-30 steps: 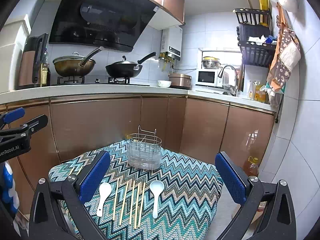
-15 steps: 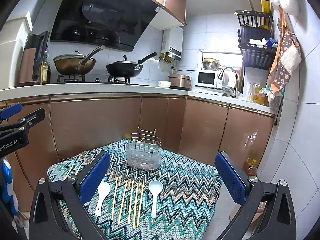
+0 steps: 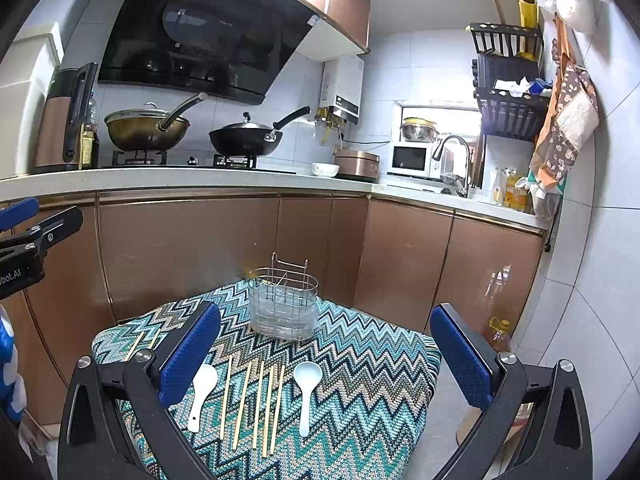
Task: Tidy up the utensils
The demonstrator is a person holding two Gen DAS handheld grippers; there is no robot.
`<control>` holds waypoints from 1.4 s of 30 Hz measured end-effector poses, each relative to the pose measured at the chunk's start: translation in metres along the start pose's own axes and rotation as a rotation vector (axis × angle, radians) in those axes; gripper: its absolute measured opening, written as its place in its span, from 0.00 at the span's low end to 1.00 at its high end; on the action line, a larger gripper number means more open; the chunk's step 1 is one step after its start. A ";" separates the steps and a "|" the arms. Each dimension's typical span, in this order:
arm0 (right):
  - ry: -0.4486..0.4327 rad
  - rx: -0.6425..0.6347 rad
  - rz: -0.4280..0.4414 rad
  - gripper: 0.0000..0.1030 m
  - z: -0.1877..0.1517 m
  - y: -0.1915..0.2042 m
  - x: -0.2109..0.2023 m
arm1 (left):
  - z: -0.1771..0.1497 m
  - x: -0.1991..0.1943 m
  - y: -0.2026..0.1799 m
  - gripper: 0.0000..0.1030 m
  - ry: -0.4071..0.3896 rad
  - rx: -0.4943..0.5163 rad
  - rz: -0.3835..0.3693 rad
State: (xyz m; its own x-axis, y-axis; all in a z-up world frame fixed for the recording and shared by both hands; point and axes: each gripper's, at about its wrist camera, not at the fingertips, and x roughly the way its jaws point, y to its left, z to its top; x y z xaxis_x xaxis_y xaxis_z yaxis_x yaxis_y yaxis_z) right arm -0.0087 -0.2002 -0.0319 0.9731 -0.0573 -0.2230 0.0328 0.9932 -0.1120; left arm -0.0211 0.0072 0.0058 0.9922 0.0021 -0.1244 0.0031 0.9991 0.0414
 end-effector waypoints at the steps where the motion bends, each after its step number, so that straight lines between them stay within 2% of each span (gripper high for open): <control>1: -0.001 -0.001 0.000 1.00 0.000 0.000 -0.001 | 0.001 0.000 0.000 0.94 0.001 -0.001 -0.001; 13: -0.001 -0.002 -0.001 1.00 0.000 0.000 -0.001 | -0.001 0.002 0.000 0.94 0.011 0.008 -0.004; 30: -0.004 -0.017 -0.025 1.00 0.001 0.000 -0.001 | -0.003 0.006 0.004 0.94 0.048 -0.038 -0.018; 42: 0.032 -0.024 -0.021 1.00 -0.006 -0.003 0.018 | -0.015 0.032 0.009 0.94 0.122 -0.069 -0.040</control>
State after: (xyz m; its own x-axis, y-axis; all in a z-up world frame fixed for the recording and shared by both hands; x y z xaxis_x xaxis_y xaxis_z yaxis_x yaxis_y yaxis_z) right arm 0.0072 -0.2044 -0.0417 0.9646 -0.0813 -0.2508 0.0471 0.9891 -0.1397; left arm 0.0092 0.0171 -0.0125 0.9690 -0.0366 -0.2445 0.0292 0.9990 -0.0340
